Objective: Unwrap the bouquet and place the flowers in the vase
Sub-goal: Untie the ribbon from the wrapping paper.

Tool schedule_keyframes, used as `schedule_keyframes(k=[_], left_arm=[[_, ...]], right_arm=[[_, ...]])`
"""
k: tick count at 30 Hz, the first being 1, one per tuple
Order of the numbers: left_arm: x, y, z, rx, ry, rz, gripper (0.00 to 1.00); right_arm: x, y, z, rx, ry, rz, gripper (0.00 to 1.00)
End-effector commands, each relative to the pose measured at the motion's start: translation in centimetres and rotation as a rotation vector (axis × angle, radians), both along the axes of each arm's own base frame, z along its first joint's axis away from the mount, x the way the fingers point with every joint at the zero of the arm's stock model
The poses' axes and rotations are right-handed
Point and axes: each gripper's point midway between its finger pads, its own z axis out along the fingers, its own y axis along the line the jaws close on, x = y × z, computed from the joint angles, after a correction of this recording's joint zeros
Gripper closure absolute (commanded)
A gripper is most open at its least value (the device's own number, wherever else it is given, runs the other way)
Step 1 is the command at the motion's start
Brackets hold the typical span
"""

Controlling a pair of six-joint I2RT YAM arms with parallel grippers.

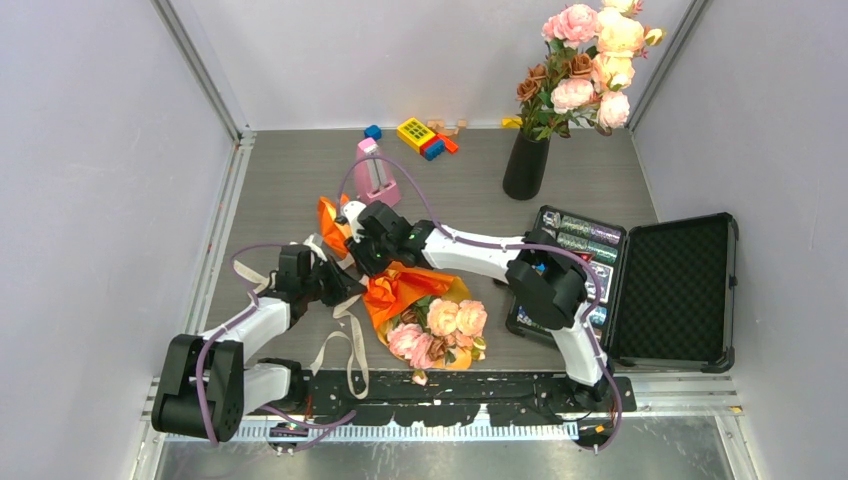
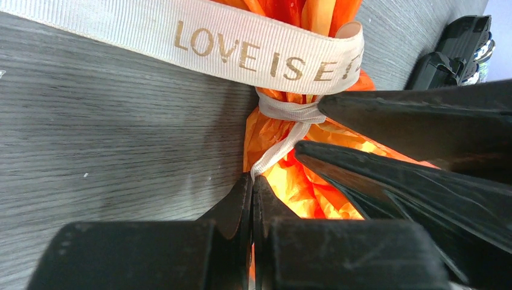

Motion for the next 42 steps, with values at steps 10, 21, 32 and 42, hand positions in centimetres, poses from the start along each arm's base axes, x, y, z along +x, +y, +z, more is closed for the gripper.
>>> schedule_keyframes(k=[10,21,32,42], left_arm=[[0.7,-0.3,1.1,-0.021,-0.032,-0.008,1.0],[0.7,-0.4,1.0,-0.021,-0.028,-0.013,1.0],[0.9,-0.5,1.4,-0.028,-0.035,-0.017,1.0],[0.6,-0.3,0.7,-0.006,-0.01,-0.019,1.0]], right_arm=[[1.8,-1.0,-1.1,-0.095,-0.095,-0.017,0.67],[3.0,-1.5,-1.3,-0.115,-0.146,-0.071,0.98],[2.6,0.0,4.5,0.003,-0.186,-0.045,1.0],[0.9,1.9,7.3,0.104,-0.089,0.0,1.0]])
